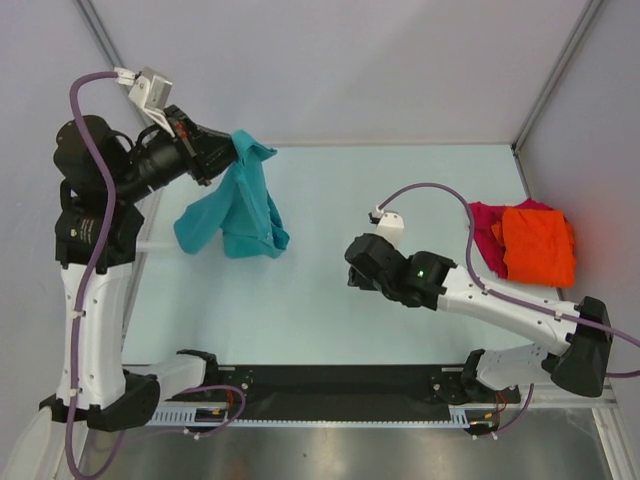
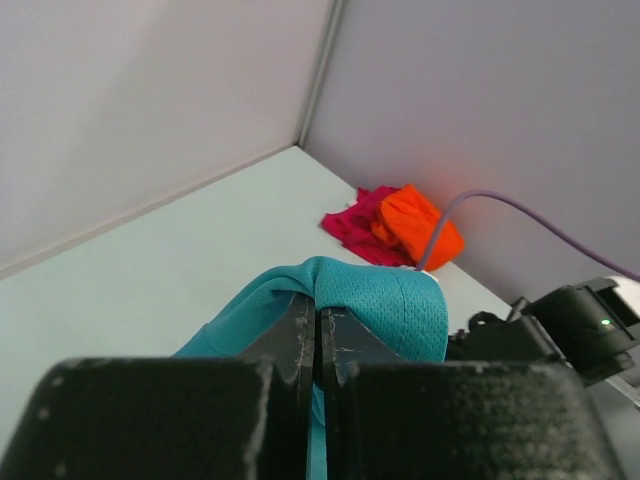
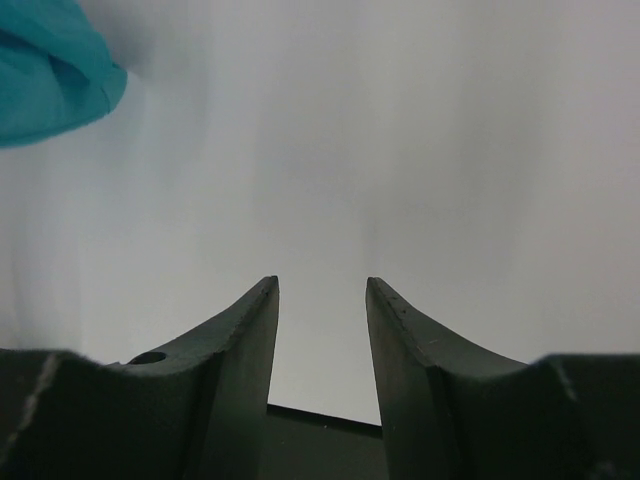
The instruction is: Fold and stack the t-shirts
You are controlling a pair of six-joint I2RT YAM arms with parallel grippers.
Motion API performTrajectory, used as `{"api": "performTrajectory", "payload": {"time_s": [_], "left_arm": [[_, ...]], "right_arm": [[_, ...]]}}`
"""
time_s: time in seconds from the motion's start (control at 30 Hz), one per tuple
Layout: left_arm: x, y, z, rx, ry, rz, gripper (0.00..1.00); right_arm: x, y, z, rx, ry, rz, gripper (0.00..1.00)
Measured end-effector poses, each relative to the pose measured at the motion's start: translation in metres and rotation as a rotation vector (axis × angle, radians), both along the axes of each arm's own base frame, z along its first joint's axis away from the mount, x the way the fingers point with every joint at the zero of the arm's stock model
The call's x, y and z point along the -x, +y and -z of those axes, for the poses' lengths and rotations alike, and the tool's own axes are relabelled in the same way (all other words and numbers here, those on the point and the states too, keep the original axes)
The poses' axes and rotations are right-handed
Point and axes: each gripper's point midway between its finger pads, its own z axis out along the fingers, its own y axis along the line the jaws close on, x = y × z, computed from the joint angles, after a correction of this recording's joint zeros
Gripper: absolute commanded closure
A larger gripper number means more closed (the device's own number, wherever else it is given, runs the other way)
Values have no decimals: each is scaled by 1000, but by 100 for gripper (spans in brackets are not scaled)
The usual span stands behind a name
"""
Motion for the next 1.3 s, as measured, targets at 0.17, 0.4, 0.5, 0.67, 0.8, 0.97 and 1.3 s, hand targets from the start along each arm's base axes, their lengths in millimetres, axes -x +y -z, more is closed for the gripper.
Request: {"api": "performTrajectory", "payload": {"time_s": [0.17, 0.4, 0.5, 0.67, 0.8, 0.97, 1.3], "left_arm": [[23, -29, -1, 12, 21, 174, 100], [45, -55, 44, -22, 117, 391, 100], [53, -58, 58, -24, 150, 450, 100], [71, -60, 48, -8, 88, 539, 100], [84, -58, 34, 7, 24, 568, 100], [70, -54, 28, 14, 33, 447, 100], [62, -33, -1, -17, -7, 235, 100]], "right_arm": [[-1, 1, 6, 26, 16, 10, 54], [1, 7, 12, 47, 28, -1, 54], [1, 9, 15, 59, 34, -3, 54], [0, 14, 15, 66, 38, -6, 54], [0, 18, 13, 60, 36, -12, 54], [1, 18, 13, 67, 34, -8, 54], [-7, 30, 16, 96, 31, -14, 54]]}}
